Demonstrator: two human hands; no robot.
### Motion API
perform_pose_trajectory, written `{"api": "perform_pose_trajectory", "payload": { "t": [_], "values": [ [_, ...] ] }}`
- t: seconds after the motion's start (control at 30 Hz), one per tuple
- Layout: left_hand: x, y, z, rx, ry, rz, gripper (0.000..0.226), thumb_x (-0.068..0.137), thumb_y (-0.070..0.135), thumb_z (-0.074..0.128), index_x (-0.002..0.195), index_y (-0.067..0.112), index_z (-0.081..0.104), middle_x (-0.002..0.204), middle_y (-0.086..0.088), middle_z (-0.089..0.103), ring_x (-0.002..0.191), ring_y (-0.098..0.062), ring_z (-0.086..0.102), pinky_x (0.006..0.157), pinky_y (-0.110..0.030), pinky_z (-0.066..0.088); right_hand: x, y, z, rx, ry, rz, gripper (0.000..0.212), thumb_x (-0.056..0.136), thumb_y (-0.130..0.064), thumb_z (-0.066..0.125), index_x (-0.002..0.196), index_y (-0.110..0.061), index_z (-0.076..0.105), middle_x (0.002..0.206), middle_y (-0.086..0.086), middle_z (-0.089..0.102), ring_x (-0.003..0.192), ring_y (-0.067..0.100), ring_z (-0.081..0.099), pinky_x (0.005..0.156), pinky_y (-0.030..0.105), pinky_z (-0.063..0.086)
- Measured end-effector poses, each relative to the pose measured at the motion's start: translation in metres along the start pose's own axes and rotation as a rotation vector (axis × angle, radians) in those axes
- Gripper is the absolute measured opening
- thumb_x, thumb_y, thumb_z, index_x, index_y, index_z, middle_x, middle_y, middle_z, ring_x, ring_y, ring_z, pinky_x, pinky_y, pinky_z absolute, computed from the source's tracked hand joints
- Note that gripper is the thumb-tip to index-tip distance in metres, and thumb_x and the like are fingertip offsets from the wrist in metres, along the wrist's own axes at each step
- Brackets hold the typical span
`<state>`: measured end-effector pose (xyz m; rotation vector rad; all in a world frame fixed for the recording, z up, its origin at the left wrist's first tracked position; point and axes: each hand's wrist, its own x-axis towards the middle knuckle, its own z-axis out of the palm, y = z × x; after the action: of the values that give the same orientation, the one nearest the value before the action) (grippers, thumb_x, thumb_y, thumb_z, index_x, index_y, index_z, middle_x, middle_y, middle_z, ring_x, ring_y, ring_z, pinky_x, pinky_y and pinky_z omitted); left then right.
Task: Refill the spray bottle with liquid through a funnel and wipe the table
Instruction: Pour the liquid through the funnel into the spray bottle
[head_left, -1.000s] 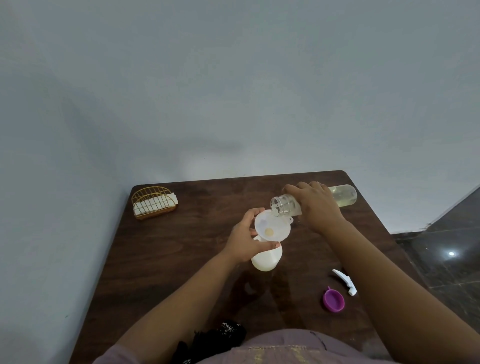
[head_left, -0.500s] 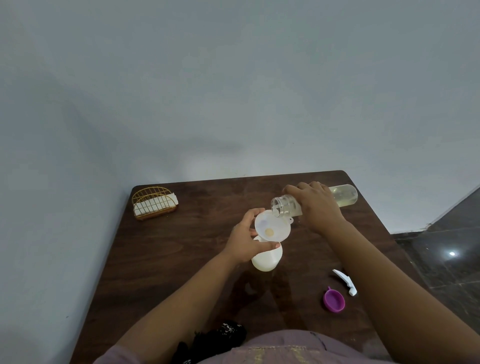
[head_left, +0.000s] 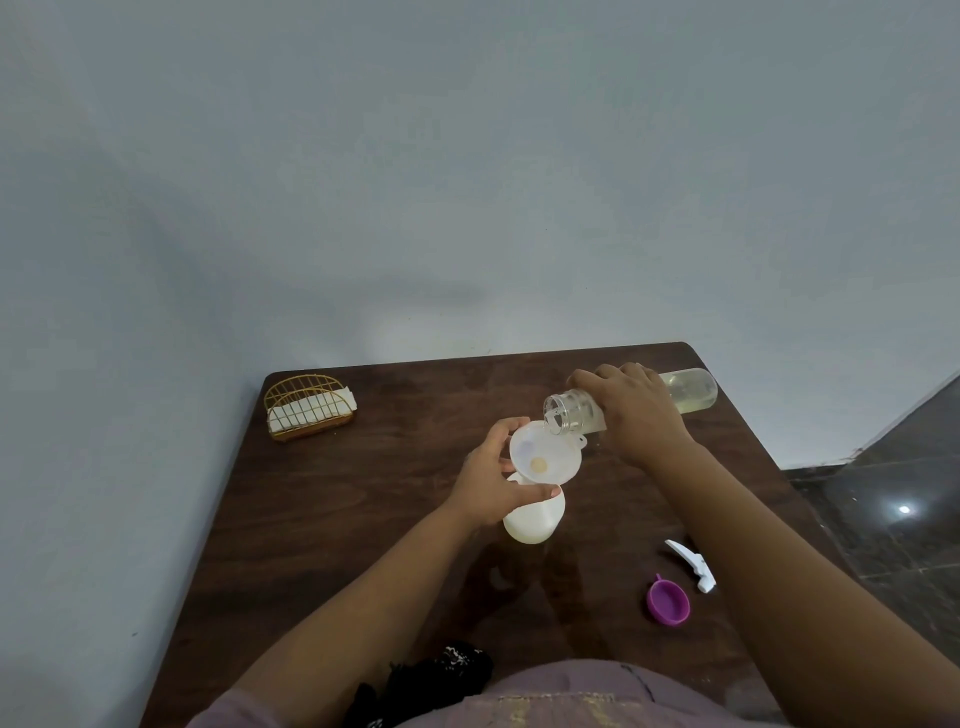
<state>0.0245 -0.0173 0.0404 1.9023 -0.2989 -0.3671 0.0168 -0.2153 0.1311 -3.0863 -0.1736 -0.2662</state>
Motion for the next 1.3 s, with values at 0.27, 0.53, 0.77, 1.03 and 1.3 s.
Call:
{"api": "perform_pose_trajectory", "payload": {
  "t": [0.27,0.53,0.77,1.03,1.3],
  "values": [
    [0.0004,0.001,-0.0006,0.002,-0.002,0.004,0.084,0.064,0.031,0.09,0.13,0.043,0.04,0.131,0.014,0.052,0.111,-0.017,0.058,0.09,-0.032,0.055,0.0016,0.0008,-0.0002,-0.007,-0.007,-0.001,0.051,0.072,-0.017,0.071,0.117,-0.032,0.054,0.102,-0.004,0.06,0.098,0.026,0.053,0.097,0.037,0.035],
    [-0.0004,0.0009,-0.0008,0.001,-0.004,0.005,0.083,0.065,0.03,0.09,0.128,0.045,0.038,0.13,0.015,0.052,0.111,-0.016,0.058,0.091,-0.032,0.055,0.0015,0.0006,0.0017,0.005,0.012,-0.002,0.049,0.072,-0.015,0.068,0.116,-0.032,0.055,0.098,-0.003,0.06,0.095,0.027,0.053,0.095,0.038,0.036],
    [-0.0006,0.0012,-0.0007,0.002,-0.003,0.002,0.084,0.064,0.031,0.09,0.13,0.043,0.039,0.131,0.015,0.052,0.111,-0.016,0.058,0.091,-0.032,0.055,0.002,0.0009,0.002,0.003,0.013,-0.004,0.049,0.073,-0.015,0.068,0.117,-0.031,0.055,0.1,-0.003,0.061,0.096,0.027,0.054,0.096,0.037,0.036],
    [0.0,0.0018,-0.001,-0.001,-0.007,0.007,0.083,0.065,0.031,0.09,0.127,0.046,0.038,0.13,0.015,0.052,0.11,-0.016,0.058,0.09,-0.031,0.055,0.0023,0.0014,0.0036,0.008,0.025,-0.004,0.048,0.07,-0.016,0.071,0.113,-0.031,0.056,0.095,-0.003,0.06,0.093,0.027,0.054,0.093,0.038,0.037],
    [0.0004,0.0014,-0.0007,0.002,-0.005,0.009,0.084,0.064,0.032,0.09,0.129,0.044,0.039,0.129,0.016,0.052,0.11,-0.015,0.058,0.087,-0.026,0.054,0.002,0.0013,0.0029,0.001,0.011,-0.002,0.048,0.071,-0.016,0.07,0.114,-0.031,0.055,0.099,-0.003,0.061,0.094,0.026,0.054,0.097,0.039,0.036]
  ]
}}
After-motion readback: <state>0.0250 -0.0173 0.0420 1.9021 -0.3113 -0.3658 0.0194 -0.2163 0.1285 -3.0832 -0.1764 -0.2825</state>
